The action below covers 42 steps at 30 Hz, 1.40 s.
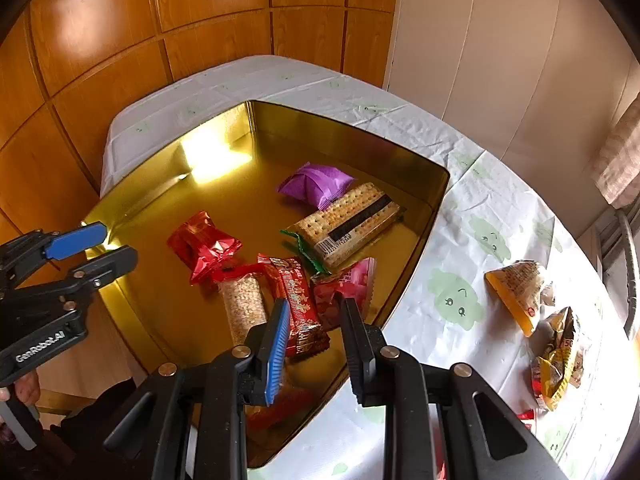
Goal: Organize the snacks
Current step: 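Carry the red-gold pastry pack into the box and open the right gripper, then grasp the red pack with gold lettering with the left gripper and lift it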
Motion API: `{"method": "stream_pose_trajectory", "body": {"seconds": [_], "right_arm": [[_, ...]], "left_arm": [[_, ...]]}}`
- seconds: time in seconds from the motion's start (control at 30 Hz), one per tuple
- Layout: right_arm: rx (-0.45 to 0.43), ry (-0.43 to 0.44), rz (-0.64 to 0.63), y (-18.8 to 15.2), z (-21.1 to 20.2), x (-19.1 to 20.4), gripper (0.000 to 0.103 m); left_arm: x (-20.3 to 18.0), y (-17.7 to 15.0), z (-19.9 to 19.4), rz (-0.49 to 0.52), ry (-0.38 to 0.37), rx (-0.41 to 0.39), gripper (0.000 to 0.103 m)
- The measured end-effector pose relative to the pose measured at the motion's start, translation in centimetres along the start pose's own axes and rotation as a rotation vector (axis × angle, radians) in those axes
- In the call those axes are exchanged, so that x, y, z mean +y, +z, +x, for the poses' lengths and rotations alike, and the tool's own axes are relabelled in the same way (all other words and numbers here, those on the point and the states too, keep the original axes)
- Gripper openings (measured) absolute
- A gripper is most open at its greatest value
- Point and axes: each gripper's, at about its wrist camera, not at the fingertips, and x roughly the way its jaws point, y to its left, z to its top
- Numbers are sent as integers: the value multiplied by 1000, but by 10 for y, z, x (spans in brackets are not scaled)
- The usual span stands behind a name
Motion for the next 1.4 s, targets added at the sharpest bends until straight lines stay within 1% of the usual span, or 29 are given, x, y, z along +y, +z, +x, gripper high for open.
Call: {"method": "stream_pose_trajectory", "body": {"seconds": [0.27,0.47,0.67,0.77,0.97,1.1,1.27,1.4], "right_arm": [[-33,-2,18,-7,-19,-1,30],[-52,0,53,-17,-33,-11,31],[-64,-39,84,-30,-48,-30,31],[-67,-69,107,-39,-57,-46,34],[-39,-127,159,-62,-69,-88,34],[-8,-196,196,-82,-77,-121,34],[47,-272,254,-109,-87,-168,35],[117,-288,270,-131,-85,-202,38]], "left_arm": [[-6,0,-6,16,2,-7,51],[-11,-1,-8,36,-1,-8,51],[-21,-1,-11,71,-9,-15,51],[-26,-2,-12,85,-18,-14,51],[-37,-4,-14,124,-38,-18,51],[-48,-5,-16,165,-60,-24,51],[-70,-8,-19,239,-111,-21,51],[-92,-11,-22,306,-181,-12,58]]}}
